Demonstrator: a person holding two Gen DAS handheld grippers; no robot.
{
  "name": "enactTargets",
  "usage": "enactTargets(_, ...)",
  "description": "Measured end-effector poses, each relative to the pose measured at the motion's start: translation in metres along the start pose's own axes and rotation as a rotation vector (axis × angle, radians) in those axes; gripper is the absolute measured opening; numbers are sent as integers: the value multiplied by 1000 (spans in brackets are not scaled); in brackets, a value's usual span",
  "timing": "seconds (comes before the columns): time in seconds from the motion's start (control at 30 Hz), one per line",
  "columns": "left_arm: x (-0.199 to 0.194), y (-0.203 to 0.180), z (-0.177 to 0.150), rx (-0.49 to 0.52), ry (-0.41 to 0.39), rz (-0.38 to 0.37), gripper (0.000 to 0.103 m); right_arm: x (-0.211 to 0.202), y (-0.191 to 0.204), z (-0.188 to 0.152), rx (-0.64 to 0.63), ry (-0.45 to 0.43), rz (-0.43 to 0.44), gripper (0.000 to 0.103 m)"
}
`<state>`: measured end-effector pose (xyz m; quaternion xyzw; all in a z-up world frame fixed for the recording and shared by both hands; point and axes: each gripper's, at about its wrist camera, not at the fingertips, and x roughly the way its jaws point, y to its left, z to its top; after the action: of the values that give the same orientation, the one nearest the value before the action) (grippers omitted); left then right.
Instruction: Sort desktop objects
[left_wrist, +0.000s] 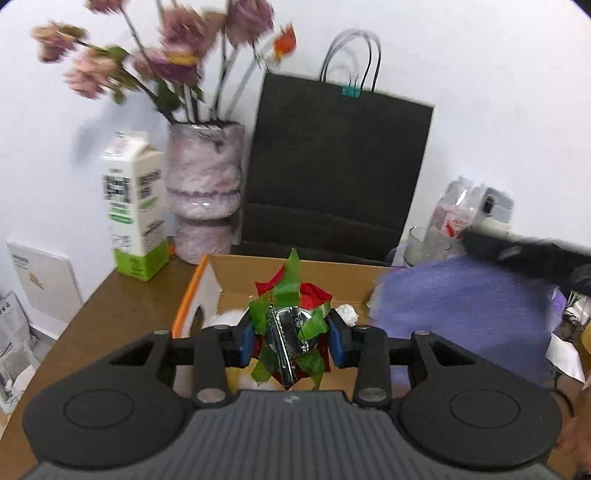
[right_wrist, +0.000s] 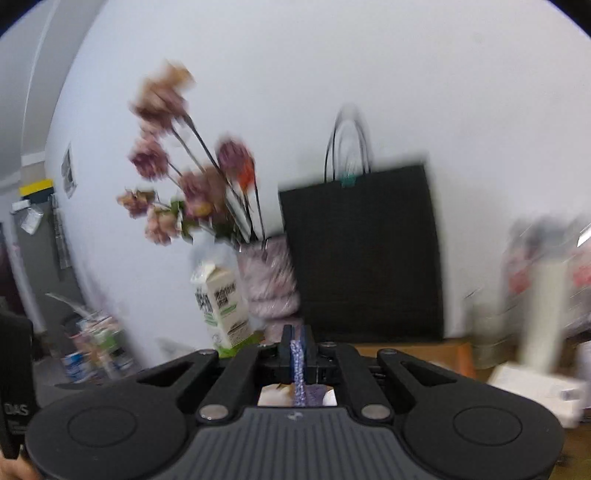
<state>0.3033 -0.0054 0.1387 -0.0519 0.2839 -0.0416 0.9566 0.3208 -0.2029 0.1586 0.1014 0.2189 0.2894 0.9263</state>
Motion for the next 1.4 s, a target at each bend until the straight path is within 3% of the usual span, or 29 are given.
enactTargets(0.1, 54, 0, 10, -7, 112, -11, 39, 104, -60, -8, 102, 328, 60, 2)
enactTargets(0.23, 109, -8, 0, 27, 228, -11, 39, 166, -92, -35, 3, 485, -170, 3)
enactTargets(0.33, 136, -17, -5, 44, 279, -7, 41, 172, -93, -35, -21, 476, -223, 15)
enactTargets(0.37, 143, -23, -8, 66, 298, -17, 39, 171, -91, -32, -36, 467, -238, 38)
enactTargets(0.43, 149, -30, -9, 96, 294, 15, 45, 169, -88, -28, -90, 464, -368, 56)
enactTargets(0.5, 151, -32, -8, 109, 303, 23, 57, 163, -92, -22, -84, 452, -400, 76)
enactTargets(0.57, 150, -32, -4, 106, 302, 7, 77, 152, -97, -19, -36, 445, -366, 82)
enactTargets(0.7, 131, -33, 4, 166, 259, 19, 80, 131, -96, -11, -28, 428, -373, 82)
enactTargets(0.8, 112, -28, 6, 172, 231, 63, 90, 110, -90, -8, -17, 418, -354, 84)
enactTargets(1.0, 55, -4, -3, 64, 210, 94, 94, 63, -61, -22, -61, 384, -340, 86)
enactTargets(1.2, -27, -4, -52, 93, 95, 106, 100, -14, -20, -67, -74, 275, -294, 87)
enactTargets(1.4, -101, 2, -131, 76, 25, 73, 103, -85, 26, -127, -100, 168, -291, 87)
